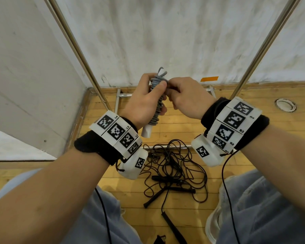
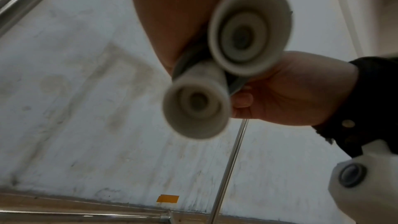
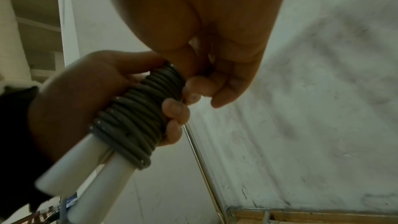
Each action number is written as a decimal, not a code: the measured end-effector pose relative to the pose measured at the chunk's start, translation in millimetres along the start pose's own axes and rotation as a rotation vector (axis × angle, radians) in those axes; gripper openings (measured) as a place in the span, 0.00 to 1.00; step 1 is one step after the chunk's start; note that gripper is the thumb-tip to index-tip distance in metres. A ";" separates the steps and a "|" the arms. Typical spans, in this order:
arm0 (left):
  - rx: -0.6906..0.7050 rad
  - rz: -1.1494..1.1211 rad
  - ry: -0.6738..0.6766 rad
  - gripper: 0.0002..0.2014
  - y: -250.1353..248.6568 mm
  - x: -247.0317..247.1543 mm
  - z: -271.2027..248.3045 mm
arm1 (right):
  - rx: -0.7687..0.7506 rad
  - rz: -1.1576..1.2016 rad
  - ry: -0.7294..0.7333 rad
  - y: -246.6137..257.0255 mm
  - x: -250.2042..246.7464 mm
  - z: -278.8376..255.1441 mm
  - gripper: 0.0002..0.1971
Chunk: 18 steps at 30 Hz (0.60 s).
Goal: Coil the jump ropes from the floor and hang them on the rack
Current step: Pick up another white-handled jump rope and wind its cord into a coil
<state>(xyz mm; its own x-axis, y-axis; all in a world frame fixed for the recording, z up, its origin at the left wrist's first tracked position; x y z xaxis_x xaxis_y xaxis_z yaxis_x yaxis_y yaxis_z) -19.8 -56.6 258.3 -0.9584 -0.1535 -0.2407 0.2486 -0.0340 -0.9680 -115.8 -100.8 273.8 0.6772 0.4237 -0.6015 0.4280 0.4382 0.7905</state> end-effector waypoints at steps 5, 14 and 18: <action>0.000 0.030 -0.025 0.04 0.1 -0.6 -0.8 | 0.005 -0.024 0.027 -0.3 -2.0 1.1 0.10; -0.011 -0.072 -0.124 0.09 -1.1 -5.3 -4.1 | 0.043 0.094 -0.029 -2.7 -1.4 3.7 0.13; 0.011 -0.043 -0.194 0.07 -2.8 -7.2 -3.3 | -0.027 0.047 -0.146 4.7 -6.6 1.5 0.13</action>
<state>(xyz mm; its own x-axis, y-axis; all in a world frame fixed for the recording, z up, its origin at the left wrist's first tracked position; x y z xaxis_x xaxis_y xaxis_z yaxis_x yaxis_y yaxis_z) -14.1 -52.1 262.6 -0.9235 -0.3387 -0.1800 0.2104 -0.0551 -0.9761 -117.3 -102.7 281.7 0.7771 0.3251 -0.5389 0.3787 0.4425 0.8129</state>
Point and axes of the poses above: each hand's wrist, its own z-axis towards the middle knuckle, its own x-axis out of the palm, y = z × x, the point moved 7 cm from there along z, towards the middle knuckle, and after that the axes turned 9 degrees about z, right-handed, at the moved point
